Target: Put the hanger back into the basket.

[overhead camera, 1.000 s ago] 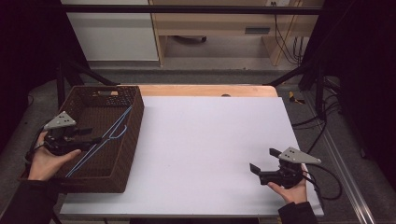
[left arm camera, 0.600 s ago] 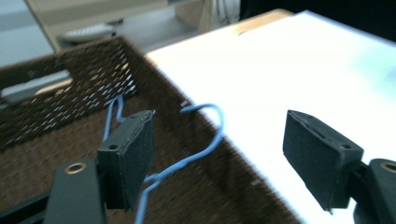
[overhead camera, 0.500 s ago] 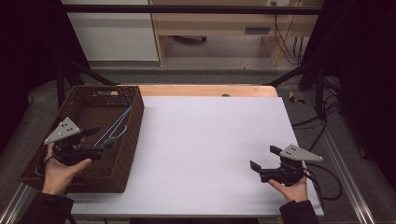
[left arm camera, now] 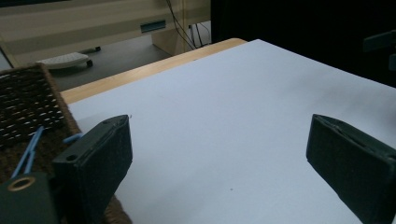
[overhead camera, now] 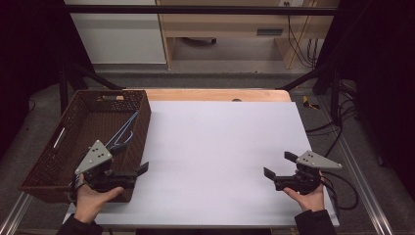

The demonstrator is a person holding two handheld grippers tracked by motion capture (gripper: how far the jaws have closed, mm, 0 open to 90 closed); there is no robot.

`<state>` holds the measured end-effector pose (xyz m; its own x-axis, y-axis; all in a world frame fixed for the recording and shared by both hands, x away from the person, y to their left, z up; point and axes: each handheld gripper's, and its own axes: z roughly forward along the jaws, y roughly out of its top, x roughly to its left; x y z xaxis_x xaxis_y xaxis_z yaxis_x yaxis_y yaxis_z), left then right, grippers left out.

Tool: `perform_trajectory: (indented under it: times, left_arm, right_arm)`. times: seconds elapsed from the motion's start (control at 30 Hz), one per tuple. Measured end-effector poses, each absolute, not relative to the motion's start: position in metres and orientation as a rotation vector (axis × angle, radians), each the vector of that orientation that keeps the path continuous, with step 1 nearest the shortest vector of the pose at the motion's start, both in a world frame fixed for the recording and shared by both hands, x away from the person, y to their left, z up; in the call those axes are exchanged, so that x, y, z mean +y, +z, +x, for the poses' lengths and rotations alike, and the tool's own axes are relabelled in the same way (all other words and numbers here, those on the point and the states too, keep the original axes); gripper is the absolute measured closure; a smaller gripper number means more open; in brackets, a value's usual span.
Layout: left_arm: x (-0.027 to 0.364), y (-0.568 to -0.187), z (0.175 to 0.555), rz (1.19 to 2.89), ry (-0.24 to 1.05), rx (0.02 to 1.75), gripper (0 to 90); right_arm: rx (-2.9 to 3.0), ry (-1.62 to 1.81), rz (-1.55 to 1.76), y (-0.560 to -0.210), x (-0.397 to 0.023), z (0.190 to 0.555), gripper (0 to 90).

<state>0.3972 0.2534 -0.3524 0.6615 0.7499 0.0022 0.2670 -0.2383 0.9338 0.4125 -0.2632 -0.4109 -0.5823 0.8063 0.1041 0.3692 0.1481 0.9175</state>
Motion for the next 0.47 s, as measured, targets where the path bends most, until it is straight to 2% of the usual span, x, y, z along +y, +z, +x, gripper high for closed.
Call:
perform_trajectory:
  times: [0.23, 0.47]
  left_arm:
    - [0.240, -0.370, 0.395, 1.823, 0.525, 0.799, 6.7]
    - [0.242, -0.383, 0.395, 1.811, 0.505, 0.825, 6.8]
  right_arm:
    - [2.017, 1.426, 1.114, -0.410, -0.265, 0.410, 2.8]
    - [2.015, 1.443, 1.101, -0.409, -0.267, 0.406, 2.6]
